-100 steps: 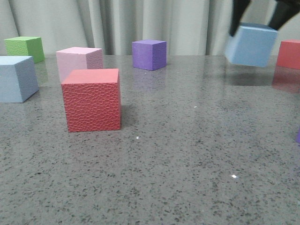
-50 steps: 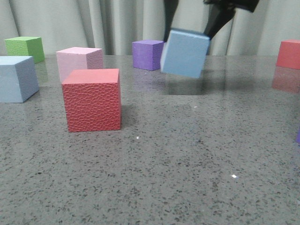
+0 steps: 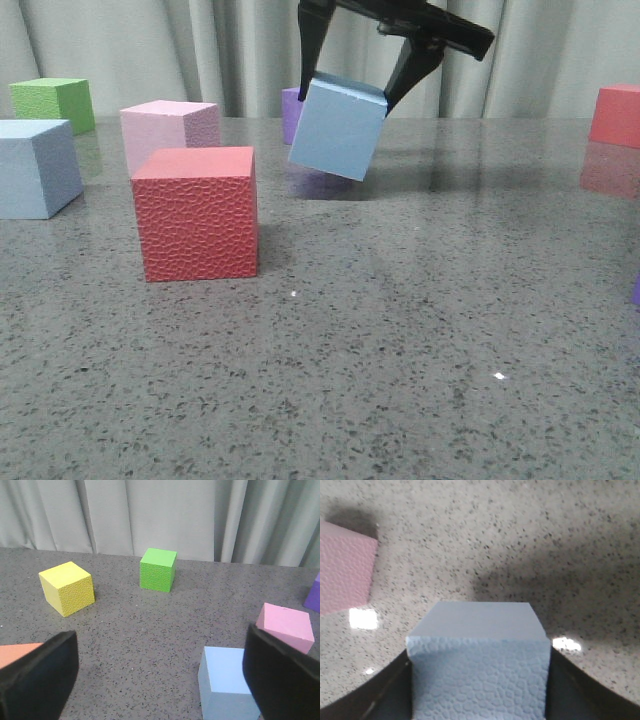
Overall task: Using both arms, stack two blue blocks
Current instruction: 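Grasp and lift the light blue cube, carry it toward the center, then lower the light blue cube beside the purple cube and release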
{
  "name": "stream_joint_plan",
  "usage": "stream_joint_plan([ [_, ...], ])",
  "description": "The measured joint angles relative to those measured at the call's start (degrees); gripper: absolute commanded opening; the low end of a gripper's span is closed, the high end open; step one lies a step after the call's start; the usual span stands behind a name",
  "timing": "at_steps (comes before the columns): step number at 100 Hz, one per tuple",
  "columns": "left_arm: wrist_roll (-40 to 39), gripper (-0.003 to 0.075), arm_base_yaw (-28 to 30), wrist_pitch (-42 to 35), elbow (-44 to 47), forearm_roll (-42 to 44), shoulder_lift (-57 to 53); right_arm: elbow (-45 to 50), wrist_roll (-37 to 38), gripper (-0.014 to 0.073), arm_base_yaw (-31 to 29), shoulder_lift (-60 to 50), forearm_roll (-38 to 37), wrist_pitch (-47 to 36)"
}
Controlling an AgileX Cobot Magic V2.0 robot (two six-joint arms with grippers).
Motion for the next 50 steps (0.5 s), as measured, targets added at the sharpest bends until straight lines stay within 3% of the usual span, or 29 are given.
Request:
stream_joint_plan([
  [16, 0.0, 0.064, 0.0, 0.0, 0.0, 0.0, 0.0, 0.0, 0.0, 0.0325, 0.0, 0.0, 0.4, -0.9],
  [37, 0.0, 0.064, 0.0, 0.0, 0.0, 0.0, 0.0, 0.0, 0.1, 0.0539, 0.0, 0.0, 1.0, -1.2],
  [50, 0.0, 0.064, 0.0, 0.0, 0.0, 0.0, 0.0, 0.0, 0.1, 0.0559, 0.0, 0.0, 1.3, -1.2],
])
